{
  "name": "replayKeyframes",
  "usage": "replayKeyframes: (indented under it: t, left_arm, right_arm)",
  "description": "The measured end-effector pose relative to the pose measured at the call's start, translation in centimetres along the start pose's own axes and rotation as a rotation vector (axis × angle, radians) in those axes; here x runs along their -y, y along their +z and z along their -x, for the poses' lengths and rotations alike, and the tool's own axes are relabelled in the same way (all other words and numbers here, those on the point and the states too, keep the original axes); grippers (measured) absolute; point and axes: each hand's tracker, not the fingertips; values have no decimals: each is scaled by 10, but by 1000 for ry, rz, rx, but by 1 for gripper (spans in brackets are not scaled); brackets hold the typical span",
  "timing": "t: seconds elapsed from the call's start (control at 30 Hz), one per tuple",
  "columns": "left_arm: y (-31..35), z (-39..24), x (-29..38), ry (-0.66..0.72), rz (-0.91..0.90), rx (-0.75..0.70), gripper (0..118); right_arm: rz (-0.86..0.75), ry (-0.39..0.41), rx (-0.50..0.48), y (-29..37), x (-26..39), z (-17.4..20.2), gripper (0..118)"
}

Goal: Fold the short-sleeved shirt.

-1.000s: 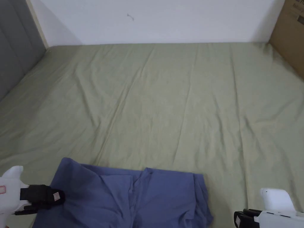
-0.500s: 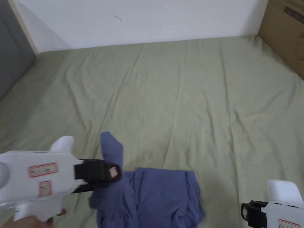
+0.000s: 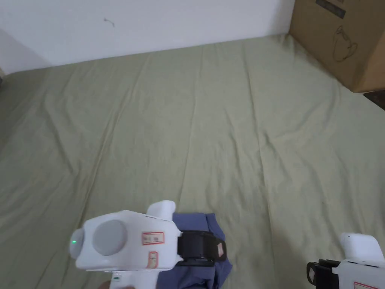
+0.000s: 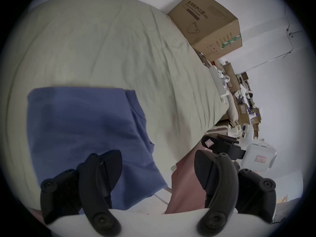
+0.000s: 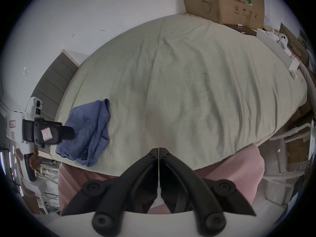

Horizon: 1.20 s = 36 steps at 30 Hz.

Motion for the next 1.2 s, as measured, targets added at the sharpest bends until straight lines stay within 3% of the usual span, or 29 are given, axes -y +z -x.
replayKeyframes:
  t: [0.03,0.1,0.13,0.17,0.33,0.47,0.6,0.7,1.2]
  left_arm:
    - [14,7,-2,27,-49,0,75]
    - [38,19,-4,74,-129,-18,29]
    - [51,28,-4,105,-181,-22,12]
    - [61,37,-4,108,-216,-25,6]
    - [71,66,-2,130,-234,-191,2]
    - [33,66,7,147,-129,-57,0]
    - [-29,47,17,82,33,-84,0]
    - [-59,34,24,103,55,-9,0]
    - [-91,-4,29,64,102,139,0]
  right_arm:
    - [2,-1,2,-1,0,-2,1]
    - [2,-6,0,-2,-1,-3,1]
    - [2,-8,-4,-3,-1,-2,1]
    - [2,-9,-7,-4,-2,-2,1]
    - [6,-1,-22,-10,-3,3,1]
    - [15,5,-28,-14,-3,6,1]
    - [19,-3,-31,-14,-2,4,1]
    - [17,-1,-22,-10,-2,0,1]
    - [21,0,-12,-7,-3,0,1]
